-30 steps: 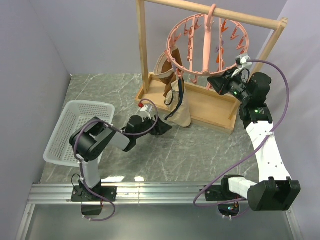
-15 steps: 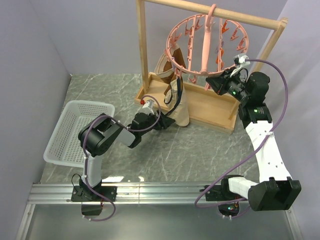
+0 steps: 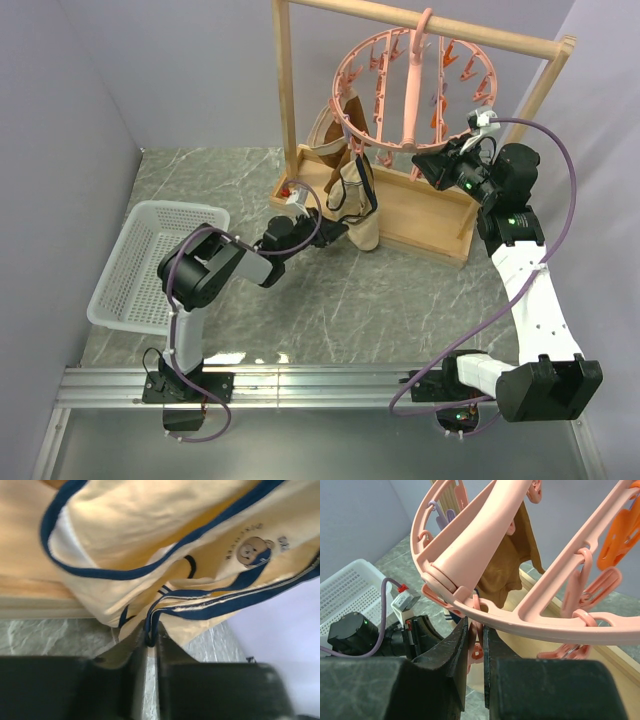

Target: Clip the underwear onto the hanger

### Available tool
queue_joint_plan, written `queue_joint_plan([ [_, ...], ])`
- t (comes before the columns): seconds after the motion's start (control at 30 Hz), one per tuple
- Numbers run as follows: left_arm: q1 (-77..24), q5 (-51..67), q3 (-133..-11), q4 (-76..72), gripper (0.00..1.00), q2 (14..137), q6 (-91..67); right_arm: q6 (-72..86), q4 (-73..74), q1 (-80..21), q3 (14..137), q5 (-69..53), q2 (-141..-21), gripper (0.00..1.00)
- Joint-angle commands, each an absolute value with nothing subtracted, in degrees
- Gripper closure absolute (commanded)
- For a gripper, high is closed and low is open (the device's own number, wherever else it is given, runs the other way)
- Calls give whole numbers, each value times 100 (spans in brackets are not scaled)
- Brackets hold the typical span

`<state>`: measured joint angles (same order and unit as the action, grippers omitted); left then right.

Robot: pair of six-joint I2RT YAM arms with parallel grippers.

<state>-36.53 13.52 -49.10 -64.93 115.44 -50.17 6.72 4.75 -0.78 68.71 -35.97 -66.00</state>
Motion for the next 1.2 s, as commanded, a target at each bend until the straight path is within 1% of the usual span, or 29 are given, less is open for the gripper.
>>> queue_joint_plan([
  [0.0, -3542, 1871, -4949, -7083, 90, 11391, -4799, 633, 378, -141, 7137, -3647, -6583, 100],
  [0.07, -3516, 2205, -4861, -7259, 94, 11137, -4615, 642, 352, -141, 7128, -3656, -6592, 100],
  [0.17, -3498, 2592, -4685, -7321, 97, 10662, -4123, 650, 334, -132, 7119, -3656, -6583, 100],
  [0.27, -3603, 2846, -4553, -6928, 99, 10144, -3272, 677, 316, -141, 7102, -3665, -6566, 100],
  [0.37, -3744, 3154, -4404, -6655, 100, 9748, -2428, 729, 290, -132, 7093, -3674, -6565, 100],
  [0.47, -3919, 3217, -4368, -6373, 100, 9466, -1610, 747, 246, -158, 7075, -3691, -6557, 100],
  [0.63, -4236, 2892, -4859, -5521, 100, 9351, -477, 773, 202, -176, 7014, -3718, -6504, 100],
  [0.7, -4271, 2804, -5184, -5318, 100, 9421, -440, 782, 185, -185, 6996, -3744, -6478, 100],
  [0.87, -4403, 2558, -5475, -5265, 100, 9580, -141, 747, 176, -237, 6952, -3753, -6425, 100],
  [1.17, -4632, 2022, -6476, -4764, 100, 9931, -298, 782, 115, -290, 6812, -3735, -6390, 100],
])
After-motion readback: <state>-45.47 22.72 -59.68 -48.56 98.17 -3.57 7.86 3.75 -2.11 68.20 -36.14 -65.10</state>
